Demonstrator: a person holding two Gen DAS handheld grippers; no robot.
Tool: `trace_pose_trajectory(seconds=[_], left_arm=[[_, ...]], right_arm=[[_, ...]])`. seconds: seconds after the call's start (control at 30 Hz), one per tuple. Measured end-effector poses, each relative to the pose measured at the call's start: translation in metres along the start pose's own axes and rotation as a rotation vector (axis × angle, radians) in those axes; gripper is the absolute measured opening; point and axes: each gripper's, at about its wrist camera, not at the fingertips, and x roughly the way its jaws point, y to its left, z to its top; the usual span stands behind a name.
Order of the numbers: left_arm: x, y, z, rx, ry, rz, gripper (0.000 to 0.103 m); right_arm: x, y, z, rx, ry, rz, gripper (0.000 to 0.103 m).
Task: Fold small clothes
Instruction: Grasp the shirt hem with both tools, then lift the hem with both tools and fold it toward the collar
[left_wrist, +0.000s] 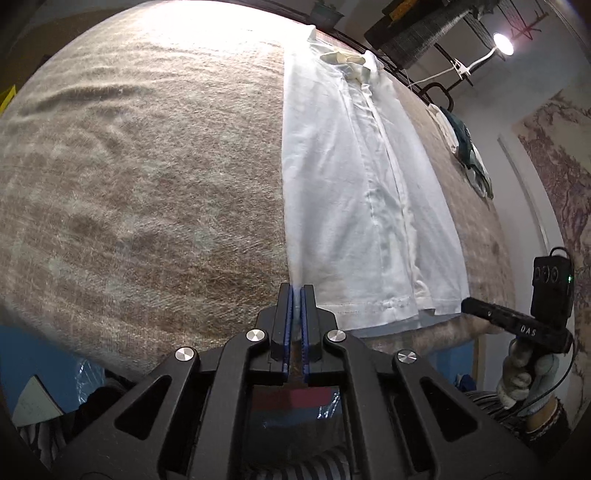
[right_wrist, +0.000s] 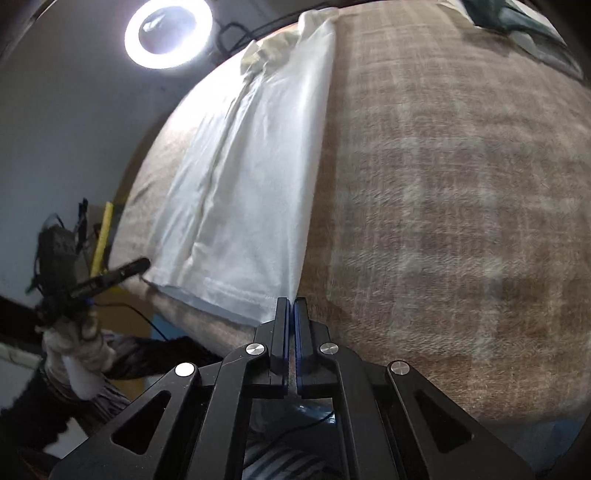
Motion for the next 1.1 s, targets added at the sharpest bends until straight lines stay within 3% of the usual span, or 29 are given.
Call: trace_pose_trajectory(seconds=[0.07,0.1,0.2,0.23,0.33,0.4,0.43,0.47,0.5,0.63,0.83,1.1], left_arm=[[-0.001,0.005,0.001,-0.029,0.0,-0.011,0.024],[0.0,0.007,0.001,-0.045,0.001,-0.021,0.026],[0.003,0.008,0.003,-0.069,0.001,-0.042,0.026],[0.003,0.007,0.003,-0.064,0.003,-0.044,0.026],[0.012,0.002,0.004,-0.051,0.043,-0.062,0.005],[0.012,-0.002,0.003,-0.031,0.029,-0.046,0.004],[0.011,-0.004,0.003,-0.022,0.028,-0.044,0.002],[0.009,-0.004,0.003,-0.024,0.026,-0.05,0.002],[0.008,-0.002,0.003,-0.036,0.025,-0.063,0.002],[-0.002,0.003,0.009,-0.08,0.022,-0.101,0.001],[-0.017,-0.008,0.03,-0.067,0.005,-0.118,0.001],[-0.018,-0.018,0.075,-0.063,-0.018,-0.092,0.001]], right_arm=[[0.0,0.002,0.002,-0.007,0.006,0.02,0.005],[-0.002,0.001,0.004,0.002,0.001,0.03,0.005],[-0.006,-0.006,0.009,0.035,-0.019,0.061,0.019],[-0.005,-0.008,0.01,0.044,-0.021,0.067,0.021],[0.006,-0.01,0.014,0.052,0.016,0.076,0.021],[0.011,-0.005,0.015,0.041,0.017,0.087,0.021],[0.014,-0.002,0.017,0.039,0.03,0.094,0.016],[0.016,0.0,0.019,0.043,0.037,0.107,0.005],[0.018,0.001,0.02,0.05,0.044,0.119,0.005],[0.015,0.004,0.023,0.077,0.029,0.17,0.003],[-0.002,0.0,0.042,0.138,-0.038,0.237,0.003],[-0.018,-0.013,0.085,0.166,-0.127,0.22,0.003]])
